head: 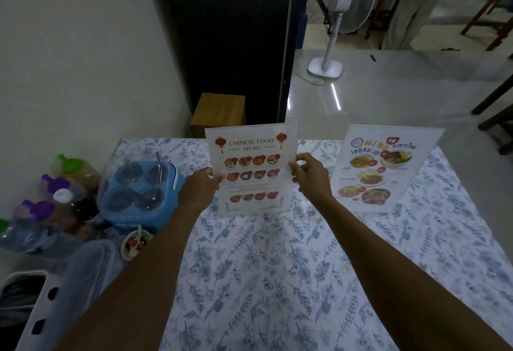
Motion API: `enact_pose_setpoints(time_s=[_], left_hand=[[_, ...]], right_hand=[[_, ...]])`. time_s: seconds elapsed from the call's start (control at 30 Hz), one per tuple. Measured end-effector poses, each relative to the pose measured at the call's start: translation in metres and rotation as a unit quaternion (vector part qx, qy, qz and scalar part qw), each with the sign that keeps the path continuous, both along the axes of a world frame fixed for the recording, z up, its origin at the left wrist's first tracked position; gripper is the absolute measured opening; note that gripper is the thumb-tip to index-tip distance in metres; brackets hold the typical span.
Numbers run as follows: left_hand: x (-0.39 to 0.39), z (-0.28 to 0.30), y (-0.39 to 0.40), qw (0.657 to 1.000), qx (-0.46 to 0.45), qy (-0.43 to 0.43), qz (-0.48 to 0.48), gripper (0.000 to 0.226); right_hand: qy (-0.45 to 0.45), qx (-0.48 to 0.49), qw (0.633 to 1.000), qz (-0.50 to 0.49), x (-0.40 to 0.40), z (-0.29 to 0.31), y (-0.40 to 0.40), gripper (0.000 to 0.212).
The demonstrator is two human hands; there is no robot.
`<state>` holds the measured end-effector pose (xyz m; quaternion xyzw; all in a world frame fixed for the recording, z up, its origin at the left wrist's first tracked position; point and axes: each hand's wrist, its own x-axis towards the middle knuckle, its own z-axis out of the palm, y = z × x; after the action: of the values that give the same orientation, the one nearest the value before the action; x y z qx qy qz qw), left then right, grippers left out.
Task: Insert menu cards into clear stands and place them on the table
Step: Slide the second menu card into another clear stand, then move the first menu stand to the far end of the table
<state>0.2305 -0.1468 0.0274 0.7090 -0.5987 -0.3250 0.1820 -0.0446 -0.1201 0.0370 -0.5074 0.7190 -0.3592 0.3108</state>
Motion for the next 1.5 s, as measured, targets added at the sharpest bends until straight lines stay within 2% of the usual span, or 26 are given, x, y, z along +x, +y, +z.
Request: enact_pose_setpoints(time_s=[0.3, 0.43, 0.57, 0.67, 0.83, 1.03, 1.2, 1.37, 1.5], left_hand=[[-0.002, 0.000, 0.000, 1.000, 0.014, -0.008, -0.008, 0.033], [-0.006, 0.006, 0.006, 0.998, 0.030, -0.048, -0.014, 0.044], [-0.007, 0.009, 0.012, 0.997, 0.052, -0.057, -0.005, 0.063], [-0.011, 0.015, 0.018, 0.996, 0.072, -0.060, 0.004, 0.074], [-0.022, 0.025, 0.027, 0.996, 0.066, -0.059, -0.007, 0.082], [-0.046, 0.037, 0.047, 0.996, 0.042, -0.071, -0.017, 0.073], [-0.072, 0.033, 0.058, 0.996, 0.033, -0.076, -0.038, 0.090], [-0.126, 0.019, 0.051, 0.997, 0.051, -0.032, -0.046, 0.113], [-0.180, 0.017, 0.059, 0.994, 0.062, -0.003, -0.086, 0.110]], right_hand=[[-0.045, 0.032, 0.998, -0.006, 0.000, 0.003, -0.002, 0.022], [-0.040, 0.030, 0.999, 0.012, -0.004, 0.011, 0.005, 0.032], [-0.039, 0.028, 0.999, 0.009, -0.011, 0.015, 0.018, 0.053], [-0.032, 0.039, 0.999, -0.006, -0.017, 0.016, 0.027, 0.058], [-0.020, 0.040, 0.999, -0.015, -0.026, 0.022, 0.046, 0.061], [-0.017, 0.044, 0.999, -0.022, -0.039, 0.032, 0.076, 0.062], [-0.014, 0.040, 0.998, -0.038, -0.063, 0.037, 0.099, 0.061], [-0.018, 0.046, 0.996, -0.076, -0.104, 0.032, 0.124, 0.058], [-0.029, 0.071, 0.993, -0.094, -0.145, 0.023, 0.135, 0.058]])
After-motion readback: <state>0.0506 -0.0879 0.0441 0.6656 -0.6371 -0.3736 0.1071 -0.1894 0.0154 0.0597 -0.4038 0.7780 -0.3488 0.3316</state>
